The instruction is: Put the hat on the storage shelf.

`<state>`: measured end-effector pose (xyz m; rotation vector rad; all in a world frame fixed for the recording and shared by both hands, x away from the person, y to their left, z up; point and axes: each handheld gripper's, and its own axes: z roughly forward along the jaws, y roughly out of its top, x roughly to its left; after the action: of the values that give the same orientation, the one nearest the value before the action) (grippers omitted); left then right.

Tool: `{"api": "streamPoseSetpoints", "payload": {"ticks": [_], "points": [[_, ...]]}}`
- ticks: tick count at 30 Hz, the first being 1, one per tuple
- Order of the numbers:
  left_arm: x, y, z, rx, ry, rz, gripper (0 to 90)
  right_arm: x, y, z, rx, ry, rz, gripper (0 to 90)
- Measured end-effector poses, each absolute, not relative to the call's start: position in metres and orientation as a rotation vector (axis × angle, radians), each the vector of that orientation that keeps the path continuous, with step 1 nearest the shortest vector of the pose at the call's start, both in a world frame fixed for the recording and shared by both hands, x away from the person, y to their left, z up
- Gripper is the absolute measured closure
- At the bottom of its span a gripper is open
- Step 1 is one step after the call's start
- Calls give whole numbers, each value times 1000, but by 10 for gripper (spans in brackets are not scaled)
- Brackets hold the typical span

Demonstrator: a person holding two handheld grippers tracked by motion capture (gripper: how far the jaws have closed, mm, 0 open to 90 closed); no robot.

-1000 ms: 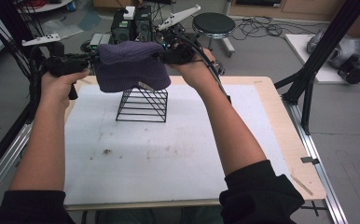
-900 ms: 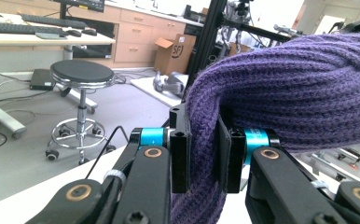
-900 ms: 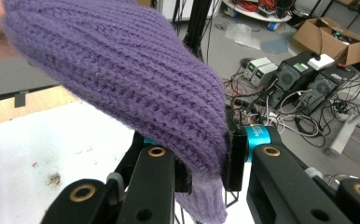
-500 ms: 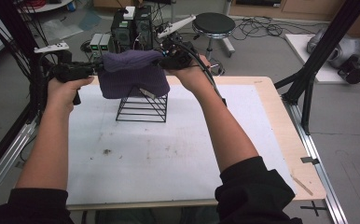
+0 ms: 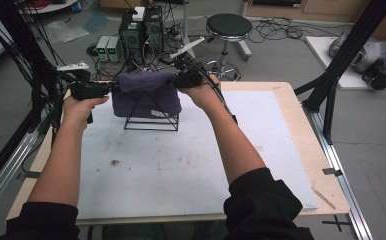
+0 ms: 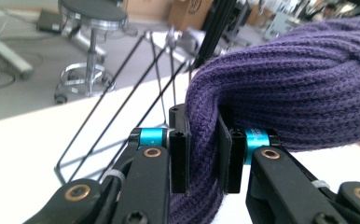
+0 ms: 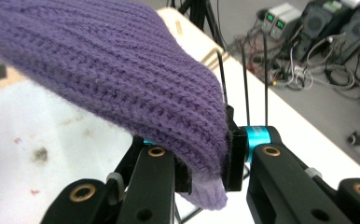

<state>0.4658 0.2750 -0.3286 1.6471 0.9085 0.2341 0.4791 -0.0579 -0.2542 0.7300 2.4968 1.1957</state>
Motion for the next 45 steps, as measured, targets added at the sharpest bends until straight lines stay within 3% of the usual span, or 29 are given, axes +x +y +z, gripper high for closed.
{"api": "streamPoseSetpoints", "payload": {"ticks": [12, 13, 14, 15, 16, 17, 18, 19, 20, 31, 39, 45], "points": [[472, 274, -367, 1694, 990, 200, 752, 494, -46, -296, 796, 2592, 1058, 754], [472, 274, -368, 1704, 989, 206, 707, 497, -45, -298, 812, 2601, 1058, 607], [472, 274, -368, 1712, 994, 214, 707, 497, -45, -298, 812, 2601, 1058, 607], [472, 275, -368, 1713, 1006, 223, 669, 498, -46, -299, 820, 2603, 1062, 539], [472, 276, -367, 1720, 1011, 225, 610, 498, -46, -299, 836, 2593, 1067, 444], [472, 276, -367, 1720, 1017, 235, 572, 498, -47, -298, 848, 2585, 1070, 410], [471, 279, -365, 1730, 1029, 251, 479, 497, -52, -294, 833, 2572, 1095, 355], [470, 280, -364, 1731, 1039, 259, 479, 497, -52, -294, 833, 2572, 1095, 355], [468, 283, -362, 1721, 1049, 269, 396, 496, -57, -289, 834, 2550, 1116, 306], [426, 294, -327, 1628, 964, 378, 260, 464, -107, -248, 782, 2387, 1303, 243], [376, 285, -304, 1589, 837, 387, 240, 411, -168, -234, 803, 2263, 1391, 218], [343, 279, -313, 1574, 807, 368, 201, 372, -209, -239, 809, 2201, 1443, 206]]}}
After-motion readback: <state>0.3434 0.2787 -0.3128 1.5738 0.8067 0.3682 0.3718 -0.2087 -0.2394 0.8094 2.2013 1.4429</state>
